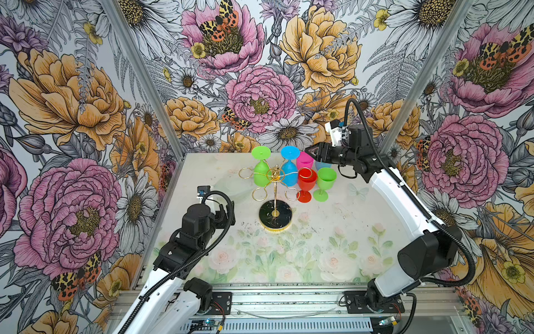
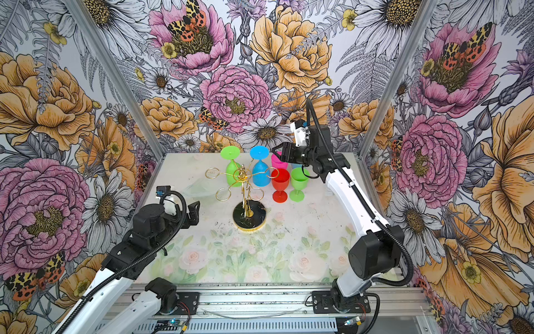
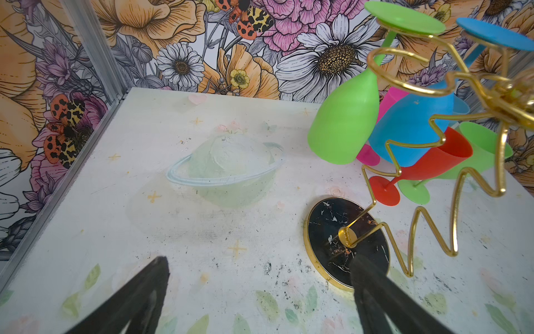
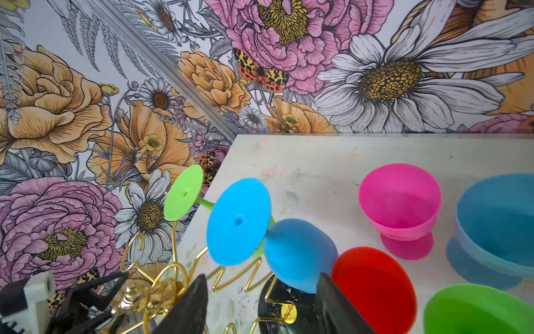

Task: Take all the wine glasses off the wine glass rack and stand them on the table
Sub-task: 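Raise the right gripper and move it toward the light blue glass on the rack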

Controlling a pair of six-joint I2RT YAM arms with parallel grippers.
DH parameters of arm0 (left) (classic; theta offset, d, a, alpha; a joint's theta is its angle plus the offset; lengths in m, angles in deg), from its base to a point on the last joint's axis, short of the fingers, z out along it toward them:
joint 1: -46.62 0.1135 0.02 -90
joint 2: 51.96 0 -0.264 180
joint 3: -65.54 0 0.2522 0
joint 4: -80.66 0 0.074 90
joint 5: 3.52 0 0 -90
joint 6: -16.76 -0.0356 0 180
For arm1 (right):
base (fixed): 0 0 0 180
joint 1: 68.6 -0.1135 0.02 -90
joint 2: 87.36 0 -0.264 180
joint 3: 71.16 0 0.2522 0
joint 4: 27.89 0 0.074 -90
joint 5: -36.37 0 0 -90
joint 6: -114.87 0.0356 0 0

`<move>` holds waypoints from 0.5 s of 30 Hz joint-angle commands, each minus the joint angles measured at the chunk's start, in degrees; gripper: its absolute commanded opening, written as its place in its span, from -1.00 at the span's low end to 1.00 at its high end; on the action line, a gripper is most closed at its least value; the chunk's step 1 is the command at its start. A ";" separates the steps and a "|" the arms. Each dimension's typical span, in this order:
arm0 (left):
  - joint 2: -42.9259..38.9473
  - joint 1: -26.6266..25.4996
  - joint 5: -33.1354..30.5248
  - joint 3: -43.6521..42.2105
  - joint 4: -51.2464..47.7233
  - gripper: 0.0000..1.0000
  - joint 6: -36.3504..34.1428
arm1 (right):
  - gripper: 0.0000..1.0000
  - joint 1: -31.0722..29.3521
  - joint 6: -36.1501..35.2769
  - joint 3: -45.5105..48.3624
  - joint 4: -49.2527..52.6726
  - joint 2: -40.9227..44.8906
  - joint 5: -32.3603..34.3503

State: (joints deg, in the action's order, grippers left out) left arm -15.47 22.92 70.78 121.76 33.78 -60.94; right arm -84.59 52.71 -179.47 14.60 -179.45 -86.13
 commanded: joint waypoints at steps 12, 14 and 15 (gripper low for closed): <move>-0.37 0.69 1.91 -0.54 1.75 0.97 0.81 | 0.12 -1.28 5.79 -1.63 -6.35 -6.57 -4.79; -0.36 0.68 1.95 -0.53 1.75 0.97 0.79 | 0.09 -1.34 6.70 -1.63 -7.44 -7.19 -5.65; -0.27 0.72 2.06 -0.53 1.75 0.97 0.73 | 0.09 -1.41 7.32 -1.65 -8.21 -7.50 -6.12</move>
State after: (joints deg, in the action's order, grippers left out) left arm -15.47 22.92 71.57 121.74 33.80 -60.94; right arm -85.68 58.15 -179.49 9.97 -186.08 -90.26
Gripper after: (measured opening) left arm 0.986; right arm 0.545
